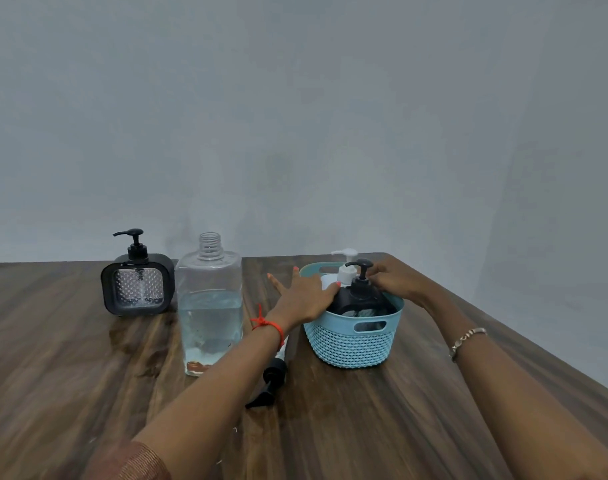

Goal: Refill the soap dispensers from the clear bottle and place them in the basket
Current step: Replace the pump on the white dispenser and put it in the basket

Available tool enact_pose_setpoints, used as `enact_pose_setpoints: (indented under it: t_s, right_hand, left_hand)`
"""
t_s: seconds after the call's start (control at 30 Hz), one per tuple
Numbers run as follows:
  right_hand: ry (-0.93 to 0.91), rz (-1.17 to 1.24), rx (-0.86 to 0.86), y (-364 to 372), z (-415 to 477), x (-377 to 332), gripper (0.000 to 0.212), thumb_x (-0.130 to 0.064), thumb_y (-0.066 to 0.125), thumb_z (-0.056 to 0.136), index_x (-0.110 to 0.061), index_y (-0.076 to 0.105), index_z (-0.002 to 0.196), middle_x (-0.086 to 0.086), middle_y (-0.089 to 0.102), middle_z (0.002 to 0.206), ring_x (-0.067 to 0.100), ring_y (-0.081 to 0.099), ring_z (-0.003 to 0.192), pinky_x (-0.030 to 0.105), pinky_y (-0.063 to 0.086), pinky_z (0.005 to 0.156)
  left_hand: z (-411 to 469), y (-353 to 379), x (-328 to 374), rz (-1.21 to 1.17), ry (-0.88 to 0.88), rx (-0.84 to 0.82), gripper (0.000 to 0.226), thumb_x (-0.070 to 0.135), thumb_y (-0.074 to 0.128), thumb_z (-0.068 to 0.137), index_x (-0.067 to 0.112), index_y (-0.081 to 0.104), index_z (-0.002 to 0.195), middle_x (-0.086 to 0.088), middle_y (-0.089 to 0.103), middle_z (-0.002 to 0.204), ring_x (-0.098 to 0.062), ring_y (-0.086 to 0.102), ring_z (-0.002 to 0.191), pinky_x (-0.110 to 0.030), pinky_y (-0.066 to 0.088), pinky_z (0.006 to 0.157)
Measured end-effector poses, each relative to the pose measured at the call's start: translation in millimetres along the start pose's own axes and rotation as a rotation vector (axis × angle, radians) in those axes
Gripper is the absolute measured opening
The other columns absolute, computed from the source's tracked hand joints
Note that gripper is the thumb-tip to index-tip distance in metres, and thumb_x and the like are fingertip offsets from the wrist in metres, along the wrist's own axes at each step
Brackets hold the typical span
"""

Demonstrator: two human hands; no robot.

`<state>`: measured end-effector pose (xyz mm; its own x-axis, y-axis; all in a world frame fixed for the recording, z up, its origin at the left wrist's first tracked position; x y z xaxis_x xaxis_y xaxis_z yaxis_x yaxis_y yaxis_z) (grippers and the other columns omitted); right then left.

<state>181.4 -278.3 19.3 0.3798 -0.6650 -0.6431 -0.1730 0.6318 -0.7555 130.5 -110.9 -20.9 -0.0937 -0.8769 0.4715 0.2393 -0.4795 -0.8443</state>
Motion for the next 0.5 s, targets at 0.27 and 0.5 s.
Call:
enact_pose_setpoints:
  t_s: [0.27, 0.5]
  right_hand:
    - [-0.03, 0.297, 0.528, -12, -9, -28, 0.025, -0.008, 0.051, 0.089, -0.004, 0.067, 0.108, 0.009, 0.066, 0.103, 0.017, 0.057, 0.094, 0.036, 0.048, 0.093]
    - [-0.407, 0.504, 0.798, -2, -43, -143, 0.017, -0.008, 0.056, 0.087, -0.005, 0.068, 0.1, 0.007, 0.069, 0.096, 0.014, 0.062, 0.089, 0.014, 0.048, 0.078]
  left_hand:
    - [-13, -31, 12, -0.109, 0.044, 0.076, 0.054, 0.052, 0.036, 0.093, 0.015, 0.051, 0.128, -0.01, 0.048, 0.139, -0.032, 0.033, 0.136, -0.059, 0.012, 0.114]
    - [-49, -119, 29, -0.254, 0.261, 0.349, 0.04, 0.031, 0.05, 0.094, 0.001, 0.061, 0.117, -0.015, 0.065, 0.117, -0.022, 0.06, 0.102, -0.027, 0.043, 0.088]
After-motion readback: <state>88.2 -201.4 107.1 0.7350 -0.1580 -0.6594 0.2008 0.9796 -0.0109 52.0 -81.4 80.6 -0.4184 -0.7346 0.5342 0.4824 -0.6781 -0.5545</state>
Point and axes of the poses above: each hand's wrist, its own z-axis towards the middle knuckle, its own y-axis out of the palm, x = y × z, the point moved 1 cm from there along z, towards the middle knuckle
